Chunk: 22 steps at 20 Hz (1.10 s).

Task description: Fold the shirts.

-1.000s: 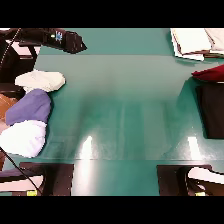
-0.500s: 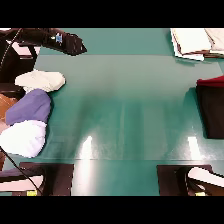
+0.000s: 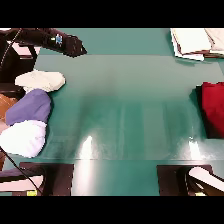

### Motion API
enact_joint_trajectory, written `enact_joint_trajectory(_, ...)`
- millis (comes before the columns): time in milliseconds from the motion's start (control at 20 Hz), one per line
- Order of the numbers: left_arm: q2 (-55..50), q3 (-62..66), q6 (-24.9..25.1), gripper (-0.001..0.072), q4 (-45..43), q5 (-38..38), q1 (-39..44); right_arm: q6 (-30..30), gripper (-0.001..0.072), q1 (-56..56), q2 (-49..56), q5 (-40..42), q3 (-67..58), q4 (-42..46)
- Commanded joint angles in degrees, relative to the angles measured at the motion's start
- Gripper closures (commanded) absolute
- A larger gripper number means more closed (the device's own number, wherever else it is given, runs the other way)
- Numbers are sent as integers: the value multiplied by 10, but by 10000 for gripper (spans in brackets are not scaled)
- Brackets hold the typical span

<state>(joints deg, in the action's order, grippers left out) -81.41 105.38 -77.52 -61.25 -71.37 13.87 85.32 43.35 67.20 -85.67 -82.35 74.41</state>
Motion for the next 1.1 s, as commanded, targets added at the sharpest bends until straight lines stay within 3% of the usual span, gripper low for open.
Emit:
enact_joint_trajectory(0,0,0,0,682,0,-2,0,1,44,23,-35,6,49,-49)
enact_joint_trajectory(200,0,0,0,682,-1,0,0,1,44,-71,-69,50,49,-151)
enact_joint_trajectory(400,0,0,0,682,-3,-10,0,1,50,-242,-85,99,49,-159)
enact_joint_trajectory(500,0,0,0,682,0,-10,0,1,159,-322,-85,119,49,-159)
enact_joint_trajectory(550,0,0,0,682,0,-10,0,1,251,-359,-85,132,49,-159)
enact_joint_trajectory(600,0,0,0,682,0,-10,0,1,363,-390,-85,145,49,-159)
enact_joint_trajectory(700,0,0,0,682,0,-10,0,1,694,-441,-85,161,49,-159)
enact_joint_trajectory(1050,0,0,0,682,0,-10,0,-1,696,-485,-85,162,49,-159)
